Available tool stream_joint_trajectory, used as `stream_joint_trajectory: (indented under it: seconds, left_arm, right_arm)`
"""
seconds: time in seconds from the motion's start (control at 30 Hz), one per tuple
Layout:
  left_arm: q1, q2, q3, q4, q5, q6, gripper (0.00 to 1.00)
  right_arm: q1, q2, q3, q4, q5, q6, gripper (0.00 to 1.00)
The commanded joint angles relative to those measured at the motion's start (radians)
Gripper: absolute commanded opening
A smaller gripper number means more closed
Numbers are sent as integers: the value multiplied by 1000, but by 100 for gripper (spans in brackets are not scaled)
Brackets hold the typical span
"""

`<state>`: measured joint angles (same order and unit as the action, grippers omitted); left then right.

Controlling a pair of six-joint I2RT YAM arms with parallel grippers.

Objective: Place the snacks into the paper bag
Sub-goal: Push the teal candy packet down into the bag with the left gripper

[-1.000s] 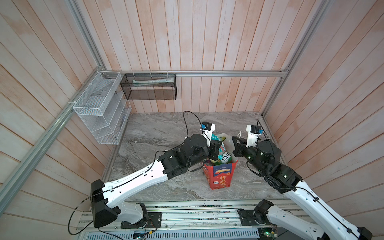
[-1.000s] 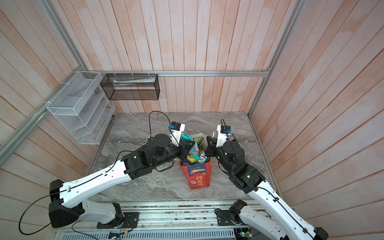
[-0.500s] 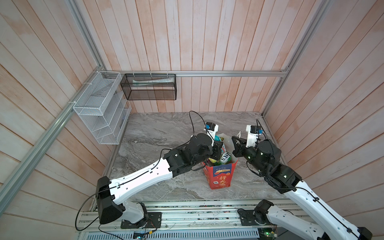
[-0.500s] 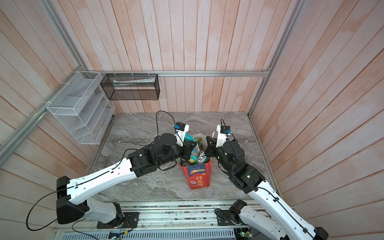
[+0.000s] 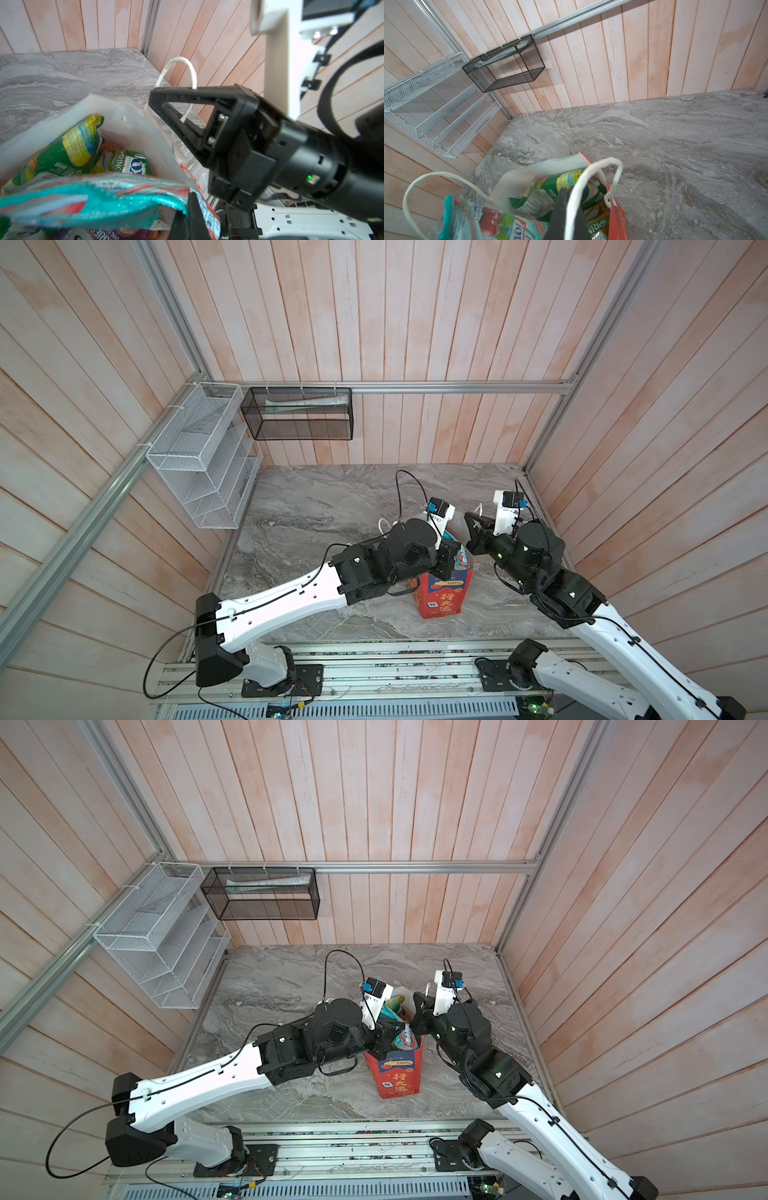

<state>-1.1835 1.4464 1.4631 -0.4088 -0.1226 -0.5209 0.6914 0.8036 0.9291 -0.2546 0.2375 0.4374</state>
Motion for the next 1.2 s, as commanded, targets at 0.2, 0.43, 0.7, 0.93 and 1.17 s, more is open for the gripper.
stream_joint_trajectory:
  seconds: [0.2, 0.43, 0.7, 0.93, 1.17]
  left_arm:
    - [-11, -59, 12, -8, -175, 14, 0]
    - [-11, -46, 5, -10, -273, 15, 0]
    - [-11, 52, 60, -38, -322, 44, 0]
    - [-5, 118, 86, -53, -337, 53, 0]
    - [41, 198, 111, -72, -292, 48, 0]
  right_arm:
    - [8, -12, -5, 36, 1, -8, 0]
    - [7, -9, -3, 37, -1, -8, 0]
    - [7, 2, -2, 36, -2, -8, 0]
    - [7, 2, -2, 36, -4, -8, 0]
    - [7, 2, -3, 37, -5, -8, 0]
